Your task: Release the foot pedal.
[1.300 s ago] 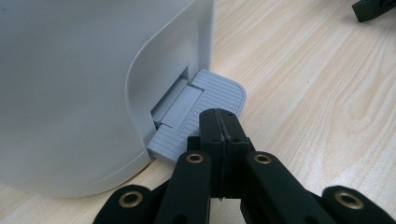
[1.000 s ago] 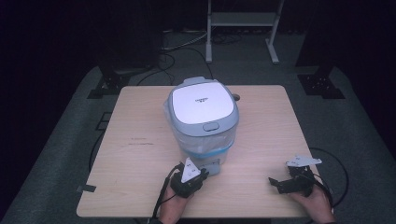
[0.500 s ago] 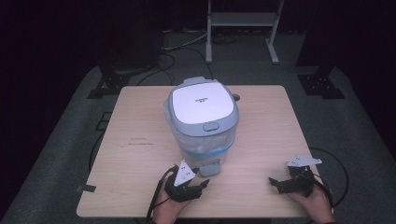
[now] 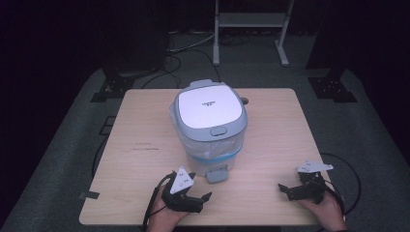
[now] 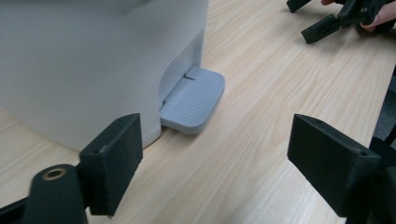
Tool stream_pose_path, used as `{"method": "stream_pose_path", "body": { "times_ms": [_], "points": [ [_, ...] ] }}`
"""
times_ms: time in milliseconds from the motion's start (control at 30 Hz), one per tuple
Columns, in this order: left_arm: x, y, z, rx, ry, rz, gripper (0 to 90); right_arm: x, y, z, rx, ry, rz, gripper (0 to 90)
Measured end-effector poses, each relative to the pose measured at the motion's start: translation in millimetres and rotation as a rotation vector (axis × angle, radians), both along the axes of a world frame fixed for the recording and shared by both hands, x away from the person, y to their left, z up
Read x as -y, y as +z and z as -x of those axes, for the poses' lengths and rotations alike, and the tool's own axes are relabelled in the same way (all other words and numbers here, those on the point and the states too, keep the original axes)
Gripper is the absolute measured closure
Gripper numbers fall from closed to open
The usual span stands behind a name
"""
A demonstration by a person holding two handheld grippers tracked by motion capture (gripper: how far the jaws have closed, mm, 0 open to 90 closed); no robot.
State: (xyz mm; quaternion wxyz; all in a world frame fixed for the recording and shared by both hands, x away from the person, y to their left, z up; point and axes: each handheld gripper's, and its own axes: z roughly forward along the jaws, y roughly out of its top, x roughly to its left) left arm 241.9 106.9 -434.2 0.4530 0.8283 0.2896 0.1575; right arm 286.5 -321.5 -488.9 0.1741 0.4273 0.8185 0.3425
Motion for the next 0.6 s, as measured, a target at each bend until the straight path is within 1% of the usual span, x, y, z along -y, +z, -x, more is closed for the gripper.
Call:
{"method": "stream_pose_path", "body": {
  "times_ms": [67,133,167,233,367,467,600],
  "points": [
    [-2.9,1.3,0.2,0.003,0.007,0.005,14.8,0.0,0.0,0.0,0.000,0.000,0.000,0.0],
    [-7.1,3.1,0.2,0.002,0.010,-0.001,9.5,0.0,0.0,0.0,0.000,0.000,0.000,0.0],
    [-11.2,4.1,0.4,0.005,0.012,0.003,9.5,0.0,0.0,0.0,0.000,0.000,0.000,0.0],
    [-15.7,5.3,0.4,0.011,0.016,-0.002,6.8,0.0,0.0,0.0,0.000,0.000,0.000,0.0],
    [-27.1,7.1,-0.1,0.014,0.032,0.002,1.8,0.1,0.0,0.0,0.000,0.000,0.001,0.0],
    [-36.8,7.5,-0.7,0.013,0.045,0.004,0.0,0.1,0.0,0.0,0.000,0.000,0.001,0.0],
    [-49.6,6.9,-2.5,0.013,0.062,-0.001,0.0,0.2,0.0,0.3,-0.001,-0.005,-0.001,0.0]
  ]
}}
